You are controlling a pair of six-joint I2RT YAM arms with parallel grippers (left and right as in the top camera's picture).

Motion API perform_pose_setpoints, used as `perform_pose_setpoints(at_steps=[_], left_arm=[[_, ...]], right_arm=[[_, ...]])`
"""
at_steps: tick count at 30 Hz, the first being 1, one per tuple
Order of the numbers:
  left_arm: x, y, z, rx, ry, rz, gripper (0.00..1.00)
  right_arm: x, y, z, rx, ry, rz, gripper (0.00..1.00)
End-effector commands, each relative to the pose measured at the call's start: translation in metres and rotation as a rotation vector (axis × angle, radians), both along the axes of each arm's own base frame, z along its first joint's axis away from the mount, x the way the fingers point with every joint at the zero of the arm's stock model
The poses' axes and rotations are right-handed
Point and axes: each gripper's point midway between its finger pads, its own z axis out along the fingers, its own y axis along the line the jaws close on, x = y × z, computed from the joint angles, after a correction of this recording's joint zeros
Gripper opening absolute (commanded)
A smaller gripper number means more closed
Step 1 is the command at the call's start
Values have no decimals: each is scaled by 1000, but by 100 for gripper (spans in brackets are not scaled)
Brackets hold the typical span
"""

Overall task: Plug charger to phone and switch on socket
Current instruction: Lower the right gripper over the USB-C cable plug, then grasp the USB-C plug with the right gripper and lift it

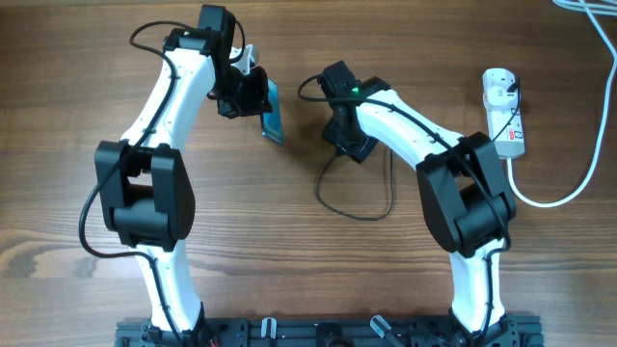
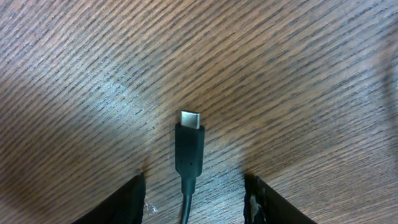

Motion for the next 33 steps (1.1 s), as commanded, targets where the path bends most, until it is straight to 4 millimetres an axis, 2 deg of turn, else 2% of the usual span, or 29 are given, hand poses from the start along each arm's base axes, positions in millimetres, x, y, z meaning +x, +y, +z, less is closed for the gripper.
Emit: perform_pose_setpoints(at_steps=[1,3,10,16,18,20,22,24,28,29,30,33], left_arm=[[0,0,-1,-6,4,8,4],[0,0,-1,-6,3,8,4],[0,0,-1,-7,6,12,4],[-1,0,-1,-5,13,12,4],[-1,0,-1,-6,12,12,4],[-1,0,-1,-6,12,12,4],[0,0,-1,-6,7,12,4],[2,0,-1,-8,-1,12,4],[4,-1,0,-9,-9,12,4],[4,-1,0,-9,-8,12,4],[3,-1,0,-9,-8,12,4],[4,-1,0,-9,-9,12,4]], right_arm=[[-23,-10,-35,-44,125,-13,46],[-32,-17,-34,-66,168,40,43],[-65,-35,-28,-134,308,99,43],[-93,-51,-14,-183,431,208,40],[-95,-51,-2,-179,426,224,40],[-90,-56,27,-193,358,228,40],[-81,-61,51,-213,274,255,46],[-77,-56,52,-188,251,328,82],[-70,-41,49,-111,223,361,89],[-69,-33,47,-69,214,355,89],[-68,-25,44,-23,208,353,85],[-69,-14,24,37,194,304,59]])
